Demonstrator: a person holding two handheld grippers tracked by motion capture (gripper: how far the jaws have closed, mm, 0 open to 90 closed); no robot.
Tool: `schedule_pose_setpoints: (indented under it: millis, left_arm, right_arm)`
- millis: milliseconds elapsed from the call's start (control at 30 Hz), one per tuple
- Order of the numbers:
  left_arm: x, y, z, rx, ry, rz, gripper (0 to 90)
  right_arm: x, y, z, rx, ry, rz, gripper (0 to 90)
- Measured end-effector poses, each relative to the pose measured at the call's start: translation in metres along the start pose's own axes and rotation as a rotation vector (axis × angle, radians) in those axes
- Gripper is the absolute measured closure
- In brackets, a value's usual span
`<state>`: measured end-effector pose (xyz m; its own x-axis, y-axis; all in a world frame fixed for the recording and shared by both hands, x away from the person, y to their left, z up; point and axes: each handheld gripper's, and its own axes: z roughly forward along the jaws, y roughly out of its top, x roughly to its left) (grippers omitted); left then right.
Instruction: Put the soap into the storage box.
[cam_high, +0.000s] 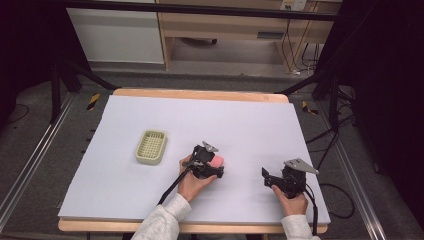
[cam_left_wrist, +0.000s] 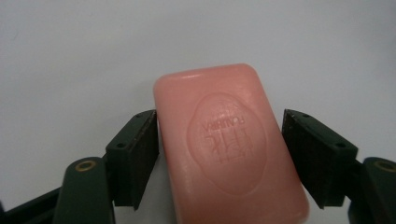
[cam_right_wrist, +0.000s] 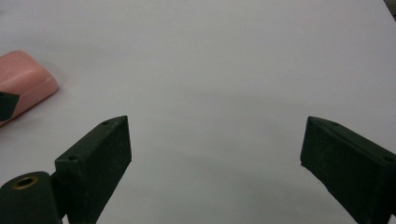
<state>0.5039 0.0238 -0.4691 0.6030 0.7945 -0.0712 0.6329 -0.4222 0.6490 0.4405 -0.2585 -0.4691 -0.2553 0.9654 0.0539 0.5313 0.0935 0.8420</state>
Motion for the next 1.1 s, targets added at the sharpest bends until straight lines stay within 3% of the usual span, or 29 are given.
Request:
schedule_pose_setpoints:
  millis: [267,800,1100]
  left_arm:
    - [0.000,0.000,-0.003,0.008,-0.007,0.000,36.4]
    - [0.004,0.001,-0.008,0.022,-0.023,0.006,36.9]
    - [0.009,0.000,-0.023,0.001,-0.036,0.012,36.9]
  right_arm:
    - [0.000,0.000,0.000,0.001,-0.001,0.001,9.0]
    - [0.000,0.000,0.000,0.003,0.002,0.005,9.0]
    - [0.000,0.000,0.000,0.003,0.004,0.006,9.0]
